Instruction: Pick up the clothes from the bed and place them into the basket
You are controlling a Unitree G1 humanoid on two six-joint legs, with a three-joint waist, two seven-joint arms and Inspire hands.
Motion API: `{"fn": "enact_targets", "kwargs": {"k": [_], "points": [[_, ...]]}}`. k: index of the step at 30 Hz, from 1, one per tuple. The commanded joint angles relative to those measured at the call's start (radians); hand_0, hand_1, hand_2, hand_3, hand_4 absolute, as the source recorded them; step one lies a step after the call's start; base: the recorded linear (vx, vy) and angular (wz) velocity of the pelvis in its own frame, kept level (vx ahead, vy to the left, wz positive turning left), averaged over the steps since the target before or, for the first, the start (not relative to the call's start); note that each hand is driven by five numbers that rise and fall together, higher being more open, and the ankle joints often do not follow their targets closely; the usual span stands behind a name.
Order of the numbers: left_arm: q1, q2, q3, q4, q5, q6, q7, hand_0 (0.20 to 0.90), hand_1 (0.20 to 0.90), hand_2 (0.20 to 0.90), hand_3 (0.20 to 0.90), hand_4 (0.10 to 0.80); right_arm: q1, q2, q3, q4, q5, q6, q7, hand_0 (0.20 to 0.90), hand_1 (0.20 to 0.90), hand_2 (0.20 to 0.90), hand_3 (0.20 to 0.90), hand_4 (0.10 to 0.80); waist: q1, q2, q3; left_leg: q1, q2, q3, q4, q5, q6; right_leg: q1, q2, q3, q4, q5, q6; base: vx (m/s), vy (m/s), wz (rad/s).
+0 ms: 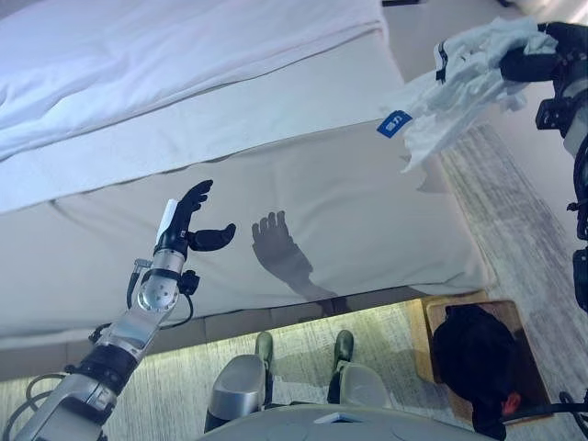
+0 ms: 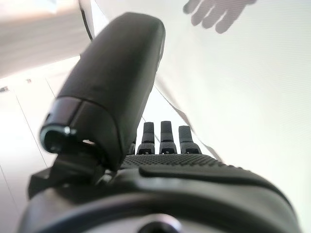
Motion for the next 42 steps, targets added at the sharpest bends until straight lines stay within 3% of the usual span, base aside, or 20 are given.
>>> {"fn": "enact_targets", "kwargs": {"k": [1,4,11,17,25,42], "points": [[-0.011,-0.039,-0.008,0.037,0.033,-0.070,0.013,0.900,0.900,0.900,0.900,0.800,0.067,-0.119,-0.023,-0.119,0.006,-0.122,-0.043,0.300,0.300,0.300,0.200,0.100,-0.037,0.004,-0.195,-0.006,0.093,0.042,-0.045,-0.029,-0.032,-0.027,0.018,0.002,0.094,-0.083,0.051,-0.044,0.007,-0.47],[-0.027,-0.068,-0.013,0.069,0.032,-0.067,0.030,0.900,0.900,0.900,0.900,0.800,0.143,-0.113,-0.075,-0.159,0.013,-0.123,-0.057,0.300,0.300,0.300,0.200,0.100,-0.061,0.004,-0.198,0.017,0.098,0.064,-0.088,-0.014,-0.038,-0.024,0.027,0.012,0.063,-0.063,0.057,-0.031,0.008,-0.43],[-0.028,-0.096,0.020,0.112,0.051,-0.049,0.073,0.900,0.900,0.900,0.900,0.800,0.280,-0.063,-0.153,-0.239,0.004,-0.116,-0.086,0.300,0.300,0.300,0.200,0.100,-0.090,0.006,-0.193,0.046,0.122,0.171,-0.120,-0.001,-0.053,-0.027,0.021,-0.061,0.034,-0.038,0.066,-0.026,-0.019,-0.54],[-0.034,-0.122,0.020,0.145,0.059,-0.065,0.085,0.900,0.900,0.900,0.900,0.800,0.371,-0.032,-0.196,-0.239,-0.017,-0.113,-0.117,0.300,0.300,0.300,0.200,0.100,-0.131,0.014,-0.185,0.055,0.133,0.205,-0.114,-0.004,-0.062,-0.032,0.048,-0.016,0.011,-0.038,0.052,0.013,-0.052,-0.44],[-0.027,-0.155,0.018,0.154,0.087,-0.070,0.080,0.900,0.900,0.900,0.900,0.800,0.410,-0.014,-0.223,-0.212,-0.031,-0.087,-0.113,0.300,0.300,0.300,0.200,0.100,-0.157,0.031,-0.157,0.062,0.137,0.218,-0.118,-0.007,-0.080,-0.059,0.067,0.012,-0.009,-0.029,0.045,-0.015,-0.076,-0.12],[-0.018,-0.124,-0.002,0.119,0.075,-0.066,0.050,0.900,0.900,0.900,0.900,0.800,0.494,0.050,-0.278,-0.023,-0.046,-0.113,-0.122,0.300,0.300,0.300,0.200,0.100,-0.163,0.095,-0.111,0.051,0.134,0.213,-0.122,-0.004,-0.085,-0.073,0.072,0.020,-0.009,-0.036,0.037,0.006,-0.054,-0.01]]}}
